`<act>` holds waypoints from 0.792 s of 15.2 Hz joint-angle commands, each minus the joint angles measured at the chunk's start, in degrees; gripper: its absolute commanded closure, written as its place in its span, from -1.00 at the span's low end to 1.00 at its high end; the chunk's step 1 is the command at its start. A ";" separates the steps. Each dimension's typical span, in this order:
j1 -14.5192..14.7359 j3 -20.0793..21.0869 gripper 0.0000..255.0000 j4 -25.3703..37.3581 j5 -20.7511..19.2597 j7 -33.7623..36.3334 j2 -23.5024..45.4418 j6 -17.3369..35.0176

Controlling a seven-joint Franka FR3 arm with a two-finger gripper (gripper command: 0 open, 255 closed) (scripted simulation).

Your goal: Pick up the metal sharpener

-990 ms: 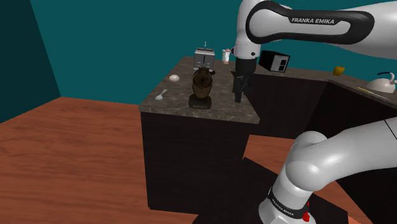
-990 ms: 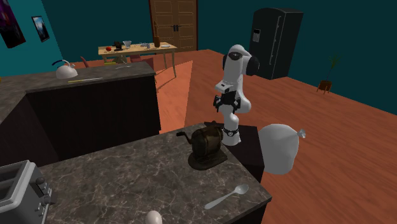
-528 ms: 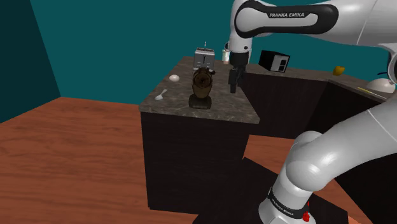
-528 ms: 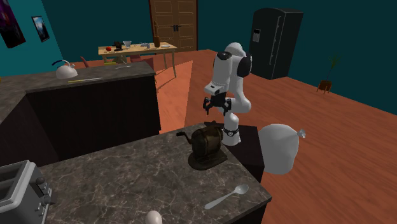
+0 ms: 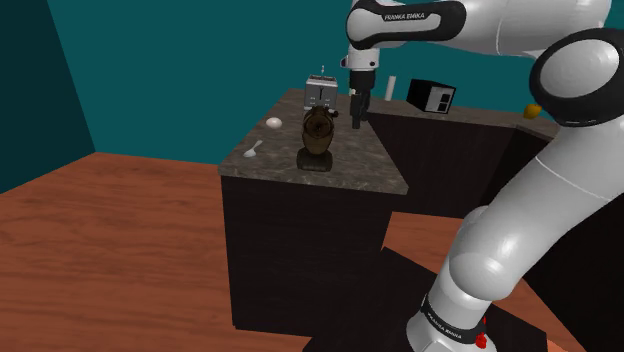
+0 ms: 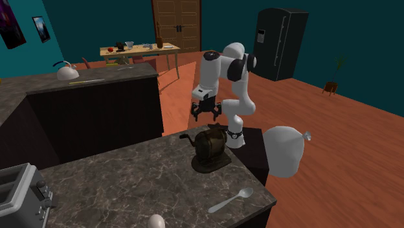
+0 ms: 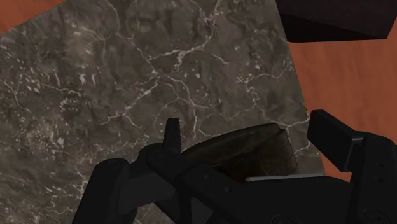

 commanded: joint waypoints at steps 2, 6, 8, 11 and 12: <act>0.00 -1.93 -1.00 7.98 1.26 -5.17 7.23 -0.49; -1.05 -4.04 -1.00 20.34 4.02 -12.23 17.52 -2.49; -2.13 -4.78 -1.00 27.71 5.85 -15.70 23.22 -4.23; -4.82 -5.33 -1.00 41.39 9.11 -20.66 32.97 -8.32; -5.30 -5.24 -1.00 43.20 9.48 -21.16 34.18 -8.93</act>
